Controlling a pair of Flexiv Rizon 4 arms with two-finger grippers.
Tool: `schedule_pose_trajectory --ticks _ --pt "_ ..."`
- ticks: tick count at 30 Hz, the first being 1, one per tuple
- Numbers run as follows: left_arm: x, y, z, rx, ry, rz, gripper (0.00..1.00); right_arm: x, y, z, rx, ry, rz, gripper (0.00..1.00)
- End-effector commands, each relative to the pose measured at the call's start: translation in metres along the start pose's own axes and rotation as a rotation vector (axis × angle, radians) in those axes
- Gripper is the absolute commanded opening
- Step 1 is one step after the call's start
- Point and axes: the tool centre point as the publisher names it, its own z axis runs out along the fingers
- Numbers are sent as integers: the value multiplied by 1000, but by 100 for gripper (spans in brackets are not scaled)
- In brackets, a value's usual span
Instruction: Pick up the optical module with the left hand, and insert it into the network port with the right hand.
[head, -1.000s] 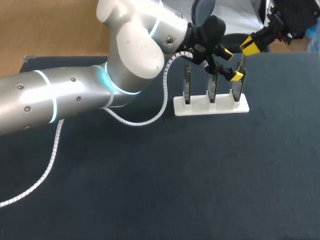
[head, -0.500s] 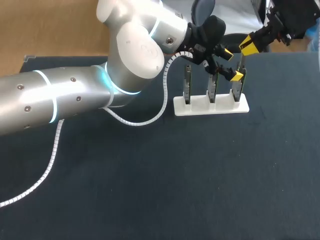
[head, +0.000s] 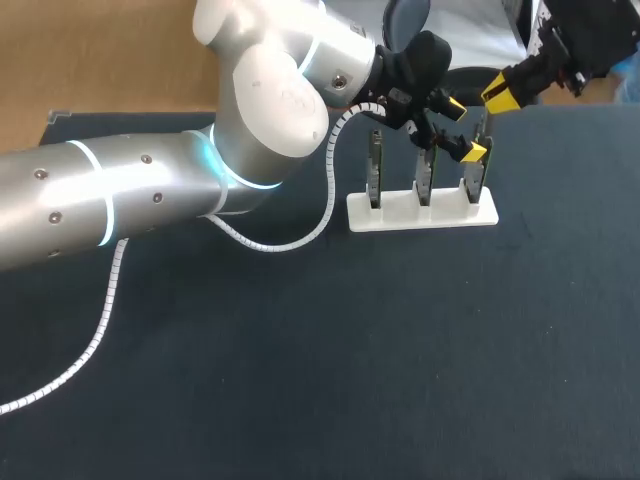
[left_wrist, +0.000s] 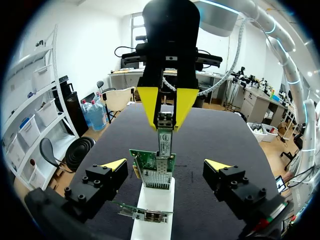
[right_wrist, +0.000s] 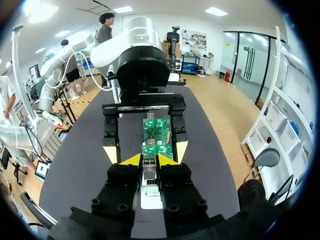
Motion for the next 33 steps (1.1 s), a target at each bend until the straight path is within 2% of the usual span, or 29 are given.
schedule_pose_trajectory --ticks 1,13,29,30,31,33 --pt "-1 1 0 1 6 -2 100 2 -1 0 2 -1 2 0" --pt "-1 1 0 1 6 -2 100 6 -9 -1 -9 -2 0 0" --pt "-1 1 0 1 6 -2 100 11 -3 5 -31 3 16 0" --pt "-1 1 0 1 6 -2 100 11 -3 5 -30 4 16 31" --pt "-1 1 0 1 6 -2 100 11 -3 5 -30 5 17 100" --pt "-1 1 0 1 6 -2 100 9 -3 3 -29 -1 17 100"
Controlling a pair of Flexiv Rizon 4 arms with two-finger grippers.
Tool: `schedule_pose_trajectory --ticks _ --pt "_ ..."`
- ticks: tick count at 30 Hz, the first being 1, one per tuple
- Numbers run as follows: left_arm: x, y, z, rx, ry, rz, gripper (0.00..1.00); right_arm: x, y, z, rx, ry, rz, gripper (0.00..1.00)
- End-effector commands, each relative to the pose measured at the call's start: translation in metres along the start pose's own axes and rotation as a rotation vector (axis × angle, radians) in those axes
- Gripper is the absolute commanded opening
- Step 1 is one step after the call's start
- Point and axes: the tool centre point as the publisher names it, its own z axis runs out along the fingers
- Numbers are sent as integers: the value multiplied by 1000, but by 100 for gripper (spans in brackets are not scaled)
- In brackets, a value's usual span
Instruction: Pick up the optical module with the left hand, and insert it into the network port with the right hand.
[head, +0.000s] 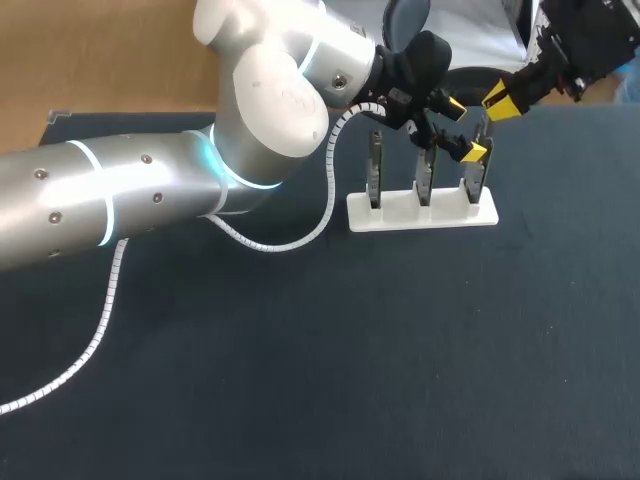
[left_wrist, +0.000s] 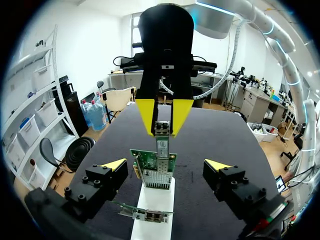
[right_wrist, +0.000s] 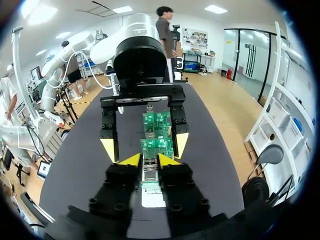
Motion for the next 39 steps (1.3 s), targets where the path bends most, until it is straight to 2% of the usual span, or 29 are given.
schedule_pose_trajectory --ticks 1,5,14,18,19,20,39 --pt "-1 1 0 1 6 -2 100 -3 -1 -2 2 -16 4 100" --pt "-1 1 0 1 6 -2 100 -6 -1 -7 5 -40 7 100" --pt "-1 1 0 1 6 -2 100 -20 -6 -19 19 -156 14 100" --pt "-1 1 0 1 6 -2 100 -24 -6 -19 17 -164 7 100" --pt "-1 1 0 1 6 -2 100 -25 -6 -18 18 -164 5 33" --pt "-1 1 0 1 6 -2 100 -25 -6 -18 18 -165 1 0" --pt "-1 1 0 1 6 -2 100 -20 -8 -9 18 -127 13 0"
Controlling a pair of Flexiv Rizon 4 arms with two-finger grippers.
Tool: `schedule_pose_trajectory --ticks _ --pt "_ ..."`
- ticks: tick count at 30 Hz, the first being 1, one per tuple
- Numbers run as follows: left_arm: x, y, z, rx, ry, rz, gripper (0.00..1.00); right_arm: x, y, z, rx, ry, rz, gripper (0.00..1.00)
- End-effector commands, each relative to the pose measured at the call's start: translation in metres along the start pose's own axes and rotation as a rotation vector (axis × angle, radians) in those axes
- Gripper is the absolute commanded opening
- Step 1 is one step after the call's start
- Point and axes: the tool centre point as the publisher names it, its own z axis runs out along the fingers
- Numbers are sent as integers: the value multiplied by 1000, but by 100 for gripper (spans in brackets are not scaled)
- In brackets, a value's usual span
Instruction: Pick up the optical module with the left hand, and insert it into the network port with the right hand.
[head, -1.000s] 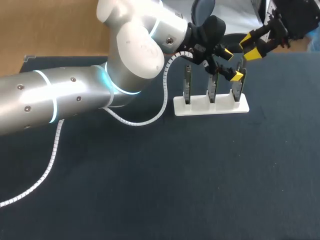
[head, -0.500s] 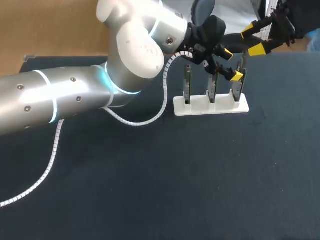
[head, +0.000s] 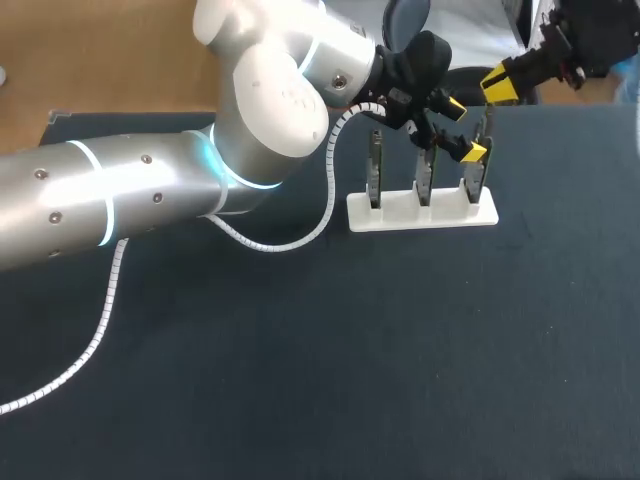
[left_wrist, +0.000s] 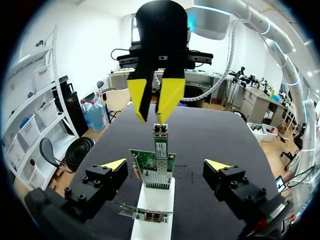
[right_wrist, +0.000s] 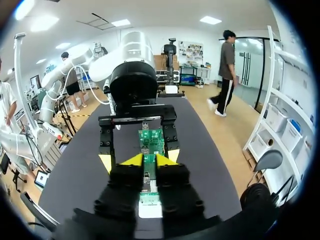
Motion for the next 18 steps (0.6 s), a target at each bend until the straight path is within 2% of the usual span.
schedule_pose_trajectory --ticks 1,18 --pt "-1 1 0 1 6 -2 100 1 0 0 -4 2 2 0" --pt "-1 1 0 1 6 -2 100 14 1 3 -23 25 30 0"
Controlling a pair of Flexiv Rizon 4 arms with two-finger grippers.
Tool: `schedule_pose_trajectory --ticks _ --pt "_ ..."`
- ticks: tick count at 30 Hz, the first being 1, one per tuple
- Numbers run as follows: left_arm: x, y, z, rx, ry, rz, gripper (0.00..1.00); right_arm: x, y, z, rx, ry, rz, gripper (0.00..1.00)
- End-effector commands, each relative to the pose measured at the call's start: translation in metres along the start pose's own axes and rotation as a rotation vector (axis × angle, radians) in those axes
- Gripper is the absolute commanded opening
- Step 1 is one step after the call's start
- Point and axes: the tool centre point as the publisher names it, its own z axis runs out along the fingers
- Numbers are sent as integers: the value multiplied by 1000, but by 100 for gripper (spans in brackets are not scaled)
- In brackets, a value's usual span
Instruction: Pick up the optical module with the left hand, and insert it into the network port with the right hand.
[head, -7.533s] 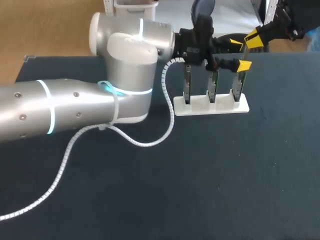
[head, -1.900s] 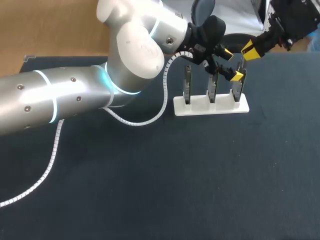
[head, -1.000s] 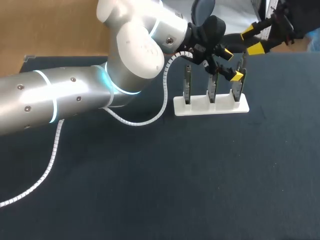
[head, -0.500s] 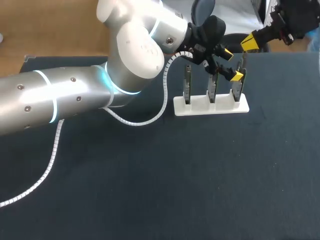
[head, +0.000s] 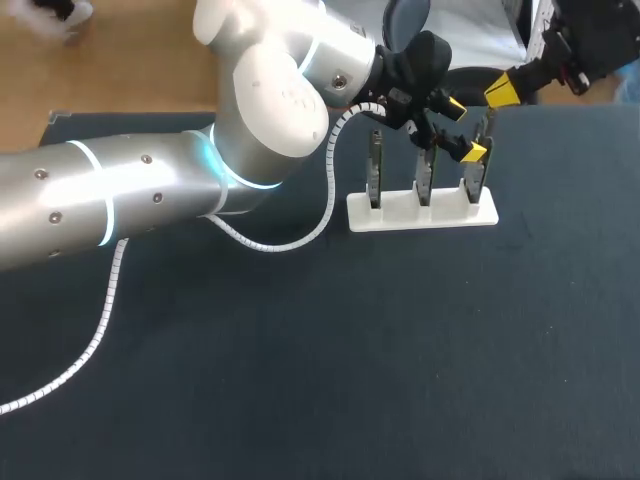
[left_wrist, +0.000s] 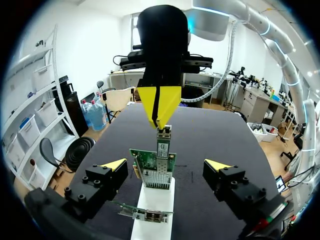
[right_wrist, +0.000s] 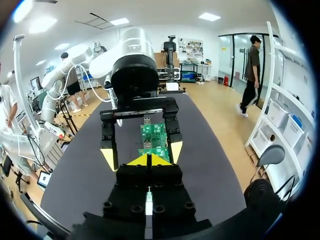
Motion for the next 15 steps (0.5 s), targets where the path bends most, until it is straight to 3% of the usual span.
schedule_pose_trajectory --ticks 1,15 --pt "-1 1 0 1 6 -2 100 3 -3 3 -9 9 6 0" --pt "-1 1 0 1 6 -2 100 17 -7 8 -30 28 44 0"
